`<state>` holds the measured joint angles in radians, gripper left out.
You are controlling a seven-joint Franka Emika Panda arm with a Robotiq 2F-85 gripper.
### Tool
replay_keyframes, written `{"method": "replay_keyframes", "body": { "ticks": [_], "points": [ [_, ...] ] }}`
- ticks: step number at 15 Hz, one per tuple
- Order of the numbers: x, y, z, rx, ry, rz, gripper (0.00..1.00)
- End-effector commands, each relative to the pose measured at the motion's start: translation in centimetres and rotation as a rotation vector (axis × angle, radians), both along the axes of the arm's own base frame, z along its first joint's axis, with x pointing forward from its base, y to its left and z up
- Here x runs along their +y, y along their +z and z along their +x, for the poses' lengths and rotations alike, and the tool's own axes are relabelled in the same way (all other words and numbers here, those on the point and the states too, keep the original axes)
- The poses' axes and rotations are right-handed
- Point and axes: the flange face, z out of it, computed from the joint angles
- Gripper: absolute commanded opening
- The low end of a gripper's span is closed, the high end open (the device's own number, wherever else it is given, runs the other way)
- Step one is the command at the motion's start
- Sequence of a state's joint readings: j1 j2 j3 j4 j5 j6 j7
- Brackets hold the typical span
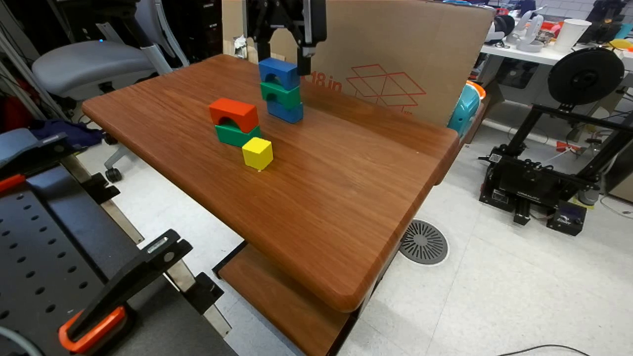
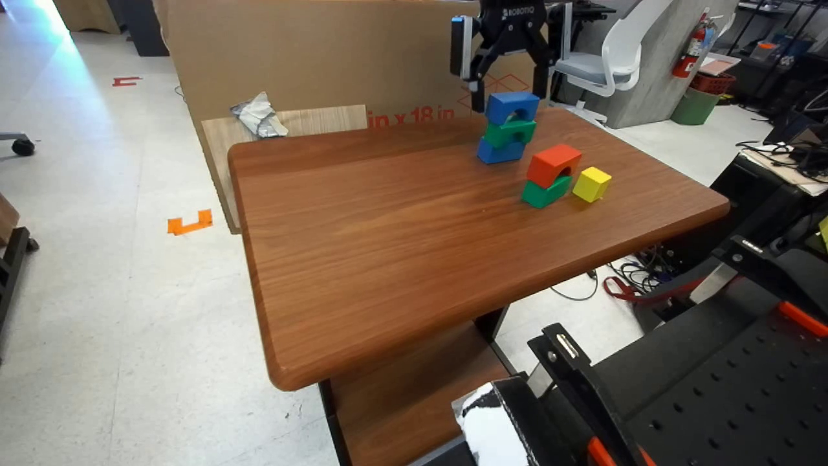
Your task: Put the blue block on the green block
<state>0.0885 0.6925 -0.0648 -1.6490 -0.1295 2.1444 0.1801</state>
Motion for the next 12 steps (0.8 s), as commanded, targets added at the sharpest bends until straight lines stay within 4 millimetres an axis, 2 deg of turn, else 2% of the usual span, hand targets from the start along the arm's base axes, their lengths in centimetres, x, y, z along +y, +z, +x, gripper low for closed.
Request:
{"method": "replay_keyframes", "body": {
  "ticks": [1, 5, 8, 12],
  "points": [
    [-0.1, 0.7, 0.2, -0.003, -0.001, -0.005, 1.00],
    [-0.2, 3.0, -0.8, -0.031, 0.012, 0.026, 1.00],
    [-0.5, 6.2, -2.3, -0.101, 0.040, 0.060, 1.00],
    [-0.9, 9.6, -4.2, -0.179, 0.052, 0.108, 1.00]
  ]
}}
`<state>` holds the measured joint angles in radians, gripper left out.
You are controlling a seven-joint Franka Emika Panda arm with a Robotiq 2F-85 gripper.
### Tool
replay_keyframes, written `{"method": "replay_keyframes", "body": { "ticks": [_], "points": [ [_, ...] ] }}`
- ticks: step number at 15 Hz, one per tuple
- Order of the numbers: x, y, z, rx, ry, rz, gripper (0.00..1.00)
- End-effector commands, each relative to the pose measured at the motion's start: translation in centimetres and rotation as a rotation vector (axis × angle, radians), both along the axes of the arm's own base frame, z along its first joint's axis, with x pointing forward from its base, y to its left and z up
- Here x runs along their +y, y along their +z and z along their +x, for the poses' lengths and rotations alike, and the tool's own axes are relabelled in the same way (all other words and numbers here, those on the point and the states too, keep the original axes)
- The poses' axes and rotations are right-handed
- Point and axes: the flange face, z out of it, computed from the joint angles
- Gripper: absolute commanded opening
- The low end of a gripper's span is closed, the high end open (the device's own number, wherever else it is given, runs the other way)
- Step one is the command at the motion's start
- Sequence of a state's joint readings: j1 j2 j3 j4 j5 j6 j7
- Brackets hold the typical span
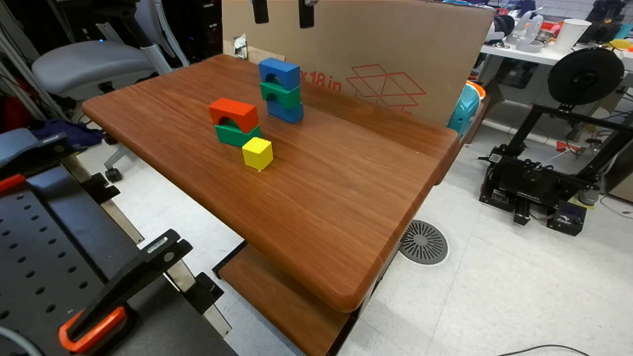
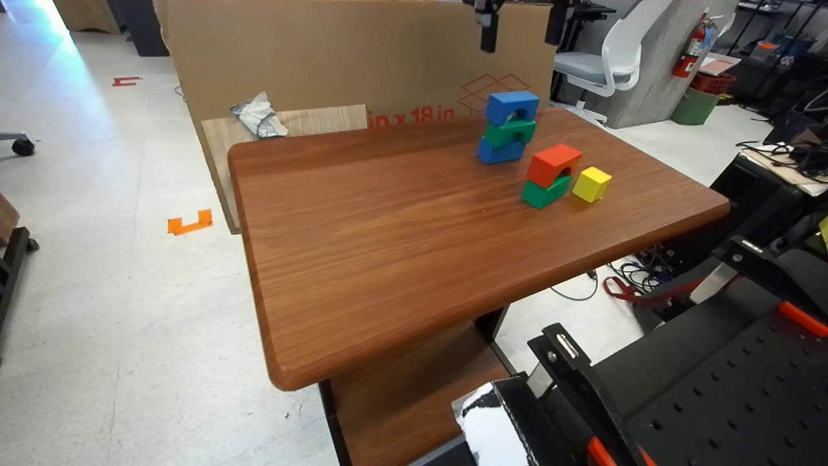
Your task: Put the blue block on the green block
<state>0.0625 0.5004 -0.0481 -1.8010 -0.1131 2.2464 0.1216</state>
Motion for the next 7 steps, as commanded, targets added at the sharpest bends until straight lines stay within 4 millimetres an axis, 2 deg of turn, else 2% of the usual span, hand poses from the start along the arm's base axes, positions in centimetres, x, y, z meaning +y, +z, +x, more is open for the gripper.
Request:
{"method": "replay_keyframes", "body": {
  "ticks": [1, 2, 4, 7],
  "points": [
    [-0.4, 3.1, -3.1, -0.038, 0.001, 0.085, 1.00],
    [-0.2, 1.7, -1.2, -0.019, -0.004, 0.036, 1.00],
    [-0.3, 2.4, -1.5, -0.024, -0.005, 0.040, 1.00],
    [-0.2, 1.6, -1.5, -0.012, -0.004, 0.040, 1.00]
  ]
}}
